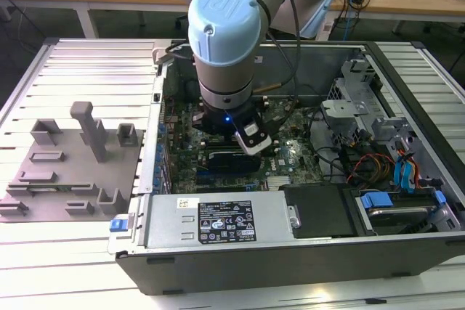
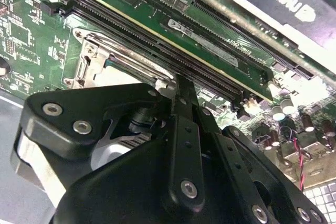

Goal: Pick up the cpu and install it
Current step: 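Install the second cpu locking lever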

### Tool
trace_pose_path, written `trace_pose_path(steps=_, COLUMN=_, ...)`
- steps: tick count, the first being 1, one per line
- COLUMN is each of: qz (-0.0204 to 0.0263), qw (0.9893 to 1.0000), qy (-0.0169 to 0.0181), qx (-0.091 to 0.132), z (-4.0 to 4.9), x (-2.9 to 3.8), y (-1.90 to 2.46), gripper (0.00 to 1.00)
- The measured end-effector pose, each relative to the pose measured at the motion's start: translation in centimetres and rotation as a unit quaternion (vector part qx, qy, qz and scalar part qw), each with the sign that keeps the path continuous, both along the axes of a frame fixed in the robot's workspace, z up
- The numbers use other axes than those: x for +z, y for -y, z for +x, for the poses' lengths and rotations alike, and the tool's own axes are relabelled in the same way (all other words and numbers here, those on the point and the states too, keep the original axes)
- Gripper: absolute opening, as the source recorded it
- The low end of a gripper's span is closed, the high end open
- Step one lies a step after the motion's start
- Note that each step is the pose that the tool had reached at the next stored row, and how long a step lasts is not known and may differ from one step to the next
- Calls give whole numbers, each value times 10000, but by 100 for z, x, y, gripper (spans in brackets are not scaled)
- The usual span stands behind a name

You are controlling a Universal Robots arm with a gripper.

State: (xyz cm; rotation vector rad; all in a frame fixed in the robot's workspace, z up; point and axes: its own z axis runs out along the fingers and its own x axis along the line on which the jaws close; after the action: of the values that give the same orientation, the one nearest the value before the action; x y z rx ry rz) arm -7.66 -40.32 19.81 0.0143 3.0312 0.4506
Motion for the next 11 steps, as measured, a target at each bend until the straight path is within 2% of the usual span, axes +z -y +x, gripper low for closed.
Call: trace_pose_path(steps=11, qz=40, qw=10000, qy=1, qx=-2, z=-109, x=-35, y=0, gripper=11)
